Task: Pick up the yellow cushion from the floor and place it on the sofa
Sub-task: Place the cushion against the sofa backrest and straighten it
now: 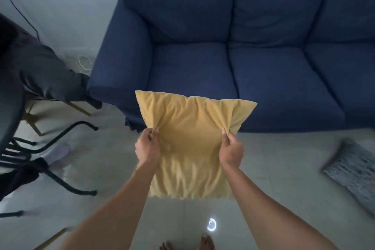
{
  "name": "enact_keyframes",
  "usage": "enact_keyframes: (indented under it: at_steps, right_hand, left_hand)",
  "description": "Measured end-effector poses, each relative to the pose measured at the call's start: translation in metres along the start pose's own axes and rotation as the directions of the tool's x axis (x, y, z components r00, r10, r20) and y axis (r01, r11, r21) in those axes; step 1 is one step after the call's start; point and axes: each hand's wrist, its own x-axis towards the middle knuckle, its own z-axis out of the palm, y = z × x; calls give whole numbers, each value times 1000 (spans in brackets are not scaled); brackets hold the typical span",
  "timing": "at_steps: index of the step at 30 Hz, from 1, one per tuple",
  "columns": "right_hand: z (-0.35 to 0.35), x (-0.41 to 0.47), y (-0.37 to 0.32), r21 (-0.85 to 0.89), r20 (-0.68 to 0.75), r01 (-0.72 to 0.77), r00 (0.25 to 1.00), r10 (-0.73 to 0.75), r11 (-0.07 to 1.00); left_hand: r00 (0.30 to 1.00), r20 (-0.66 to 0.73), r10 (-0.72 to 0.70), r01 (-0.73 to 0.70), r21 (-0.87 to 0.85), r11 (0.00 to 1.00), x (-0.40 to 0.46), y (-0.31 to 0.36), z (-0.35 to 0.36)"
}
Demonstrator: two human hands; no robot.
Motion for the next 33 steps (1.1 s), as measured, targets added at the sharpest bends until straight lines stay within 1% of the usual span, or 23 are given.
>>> enact_keyframes:
  at_steps: [4,8,10,16,20,23,28,33]
  right_hand:
    - [-32,20,-64,16,-4,84,996,-84,996]
    - [-53,44,-122,57,-53,80,996,-77,995]
    - [-60,56,-153,59,-65,104,993,-100,993]
    - [-66,101,-228,72,-70,203,978,-198,976]
    - [-47,133,-259,65,-74,218,974,-214,974]
    - [-27,156,-282,78,-68,197,979,-192,977]
    - [16,205,-312,121,-81,160,985,-151,980]
    - [59,263,-338,142,-52,144,989,-137,979]
  left_hand:
    - [998,-23,59,-60,-43,997,-2,73,-20]
    - [994,-42,103,-107,-91,990,0,142,-33]
    - [992,-49,117,-121,-109,987,6,171,-37]
    - [988,-48,145,-151,-173,973,46,238,-36]
    - [989,-51,142,-149,-184,972,85,264,-30]
    - [992,-38,122,-127,-198,972,122,284,-22]
    - [994,9,111,-107,-201,974,189,322,-3]
    - [994,47,96,-86,-186,979,262,348,23]
